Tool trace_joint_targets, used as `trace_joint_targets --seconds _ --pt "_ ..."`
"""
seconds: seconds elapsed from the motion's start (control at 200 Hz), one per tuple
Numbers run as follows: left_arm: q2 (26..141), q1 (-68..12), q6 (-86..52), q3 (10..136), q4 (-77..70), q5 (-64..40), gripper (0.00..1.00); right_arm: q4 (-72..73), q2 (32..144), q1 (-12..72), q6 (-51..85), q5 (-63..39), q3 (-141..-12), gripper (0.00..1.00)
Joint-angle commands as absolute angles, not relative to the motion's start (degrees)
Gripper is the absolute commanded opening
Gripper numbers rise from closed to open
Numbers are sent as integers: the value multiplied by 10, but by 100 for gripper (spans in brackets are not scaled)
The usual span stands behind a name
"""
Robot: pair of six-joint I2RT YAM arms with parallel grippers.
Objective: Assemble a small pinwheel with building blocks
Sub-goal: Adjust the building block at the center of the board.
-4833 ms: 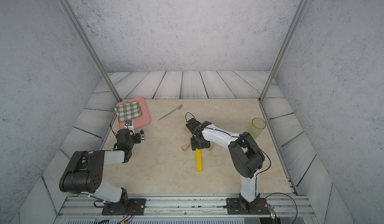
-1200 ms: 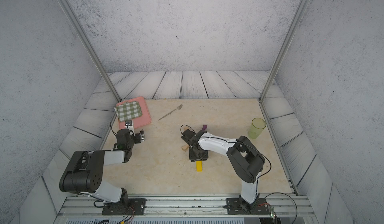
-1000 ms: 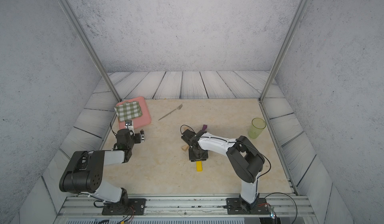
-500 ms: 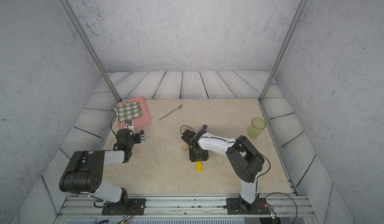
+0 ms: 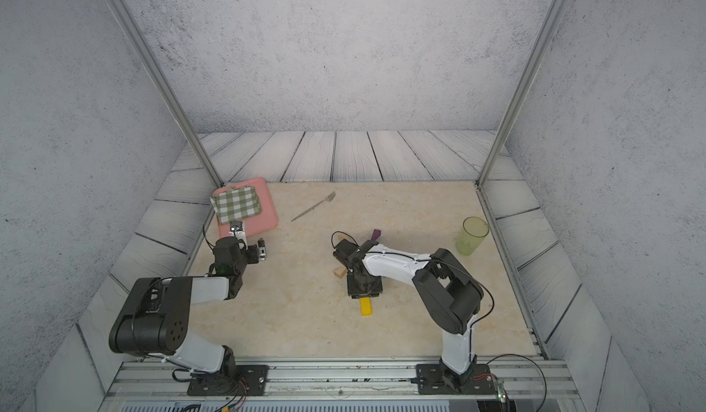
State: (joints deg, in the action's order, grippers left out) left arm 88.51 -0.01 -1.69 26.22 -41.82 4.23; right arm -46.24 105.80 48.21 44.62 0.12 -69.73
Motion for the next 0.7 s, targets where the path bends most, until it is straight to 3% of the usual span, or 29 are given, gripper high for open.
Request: trace_joint_targets --seconds 0.0,0.696 --pt "876 2 -15 272 -417 39 98 -473 1073 484 457 8 -694 40" --pt "875 2 -15 272 -417 39 98 -485 1078 483 473 12 -708 44"
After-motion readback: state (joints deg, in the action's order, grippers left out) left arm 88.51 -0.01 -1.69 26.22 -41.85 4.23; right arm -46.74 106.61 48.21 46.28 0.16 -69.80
